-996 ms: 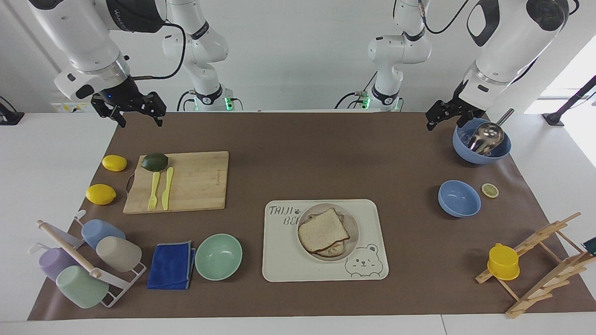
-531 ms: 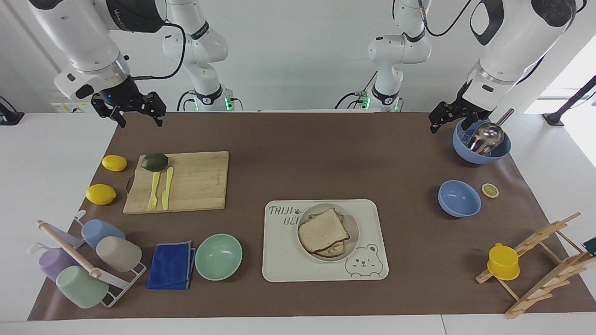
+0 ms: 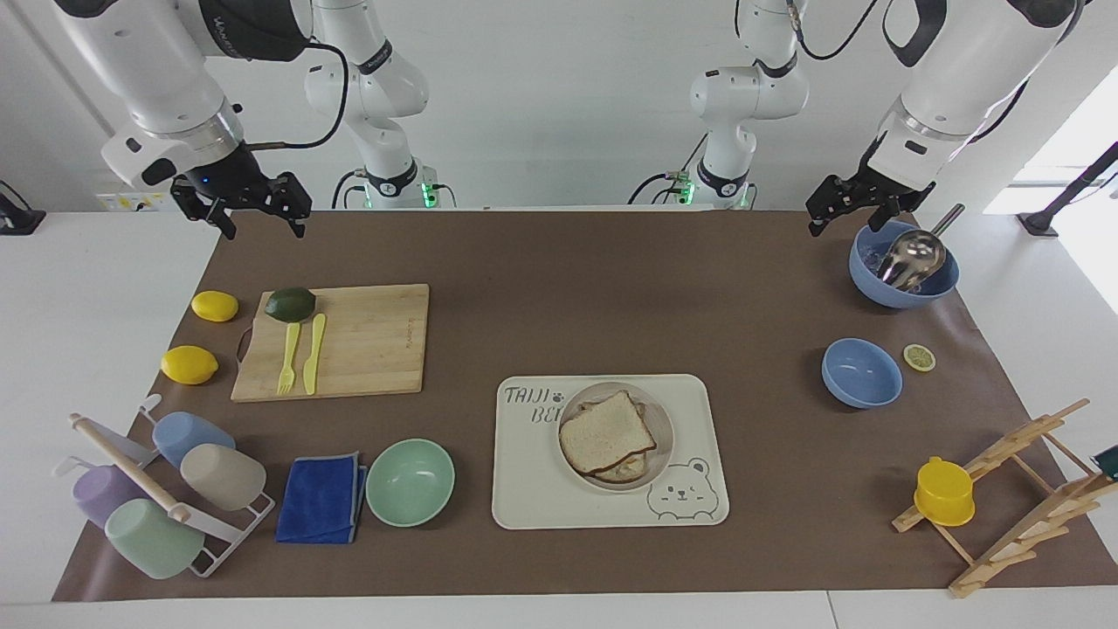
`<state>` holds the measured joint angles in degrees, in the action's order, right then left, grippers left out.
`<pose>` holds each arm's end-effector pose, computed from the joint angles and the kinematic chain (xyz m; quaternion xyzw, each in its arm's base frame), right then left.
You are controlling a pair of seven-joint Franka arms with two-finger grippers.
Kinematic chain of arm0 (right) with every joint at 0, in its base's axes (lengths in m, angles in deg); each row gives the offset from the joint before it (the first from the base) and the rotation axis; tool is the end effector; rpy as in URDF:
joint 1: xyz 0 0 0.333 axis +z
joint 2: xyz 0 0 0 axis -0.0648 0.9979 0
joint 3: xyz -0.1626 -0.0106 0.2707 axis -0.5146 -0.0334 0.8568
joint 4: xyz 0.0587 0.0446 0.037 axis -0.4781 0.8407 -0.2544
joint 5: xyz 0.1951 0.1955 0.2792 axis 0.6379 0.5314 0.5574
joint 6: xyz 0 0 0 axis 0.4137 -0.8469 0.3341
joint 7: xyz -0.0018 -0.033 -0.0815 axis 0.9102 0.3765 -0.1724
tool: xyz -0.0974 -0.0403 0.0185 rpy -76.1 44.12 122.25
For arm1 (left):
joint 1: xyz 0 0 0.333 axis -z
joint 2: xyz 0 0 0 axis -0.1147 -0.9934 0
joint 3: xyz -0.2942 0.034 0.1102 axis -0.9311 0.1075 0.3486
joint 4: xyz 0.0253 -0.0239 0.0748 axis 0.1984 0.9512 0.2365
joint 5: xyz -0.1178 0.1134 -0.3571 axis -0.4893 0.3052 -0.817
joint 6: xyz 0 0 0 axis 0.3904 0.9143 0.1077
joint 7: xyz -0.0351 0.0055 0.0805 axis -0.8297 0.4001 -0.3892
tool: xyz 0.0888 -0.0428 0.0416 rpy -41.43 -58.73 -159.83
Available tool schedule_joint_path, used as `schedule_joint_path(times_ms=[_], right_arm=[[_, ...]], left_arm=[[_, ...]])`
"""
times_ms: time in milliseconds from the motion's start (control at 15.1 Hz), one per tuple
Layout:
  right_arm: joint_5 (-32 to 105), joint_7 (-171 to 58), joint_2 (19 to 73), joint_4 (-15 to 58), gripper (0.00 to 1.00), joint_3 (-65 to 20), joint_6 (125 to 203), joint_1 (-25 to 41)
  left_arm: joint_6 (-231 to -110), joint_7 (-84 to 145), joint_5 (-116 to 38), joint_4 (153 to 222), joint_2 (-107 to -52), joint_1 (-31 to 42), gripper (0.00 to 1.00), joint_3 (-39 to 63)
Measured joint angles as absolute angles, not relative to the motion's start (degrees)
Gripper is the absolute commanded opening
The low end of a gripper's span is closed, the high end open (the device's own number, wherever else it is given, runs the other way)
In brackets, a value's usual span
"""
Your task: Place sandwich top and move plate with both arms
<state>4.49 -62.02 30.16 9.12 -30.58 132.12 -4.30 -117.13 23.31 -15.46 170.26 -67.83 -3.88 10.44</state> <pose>0.5398 -0.0179 0.6134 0.9988 0.0103 -0.0472 0.0102 0.5303 -0.0686 0.6176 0.9987 0.0102 -0.0482 0.0103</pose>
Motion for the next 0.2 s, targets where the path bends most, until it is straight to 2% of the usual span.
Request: schedule_joint_path(times_ms=[199], right_arm=[[4.49,-62.02,30.16,9.11,1.0,-30.58,132.12,-4.3]], left_arm=[[-116.96,23.29,-15.46,170.26,-67.79,-4.07,1.0,10.43]])
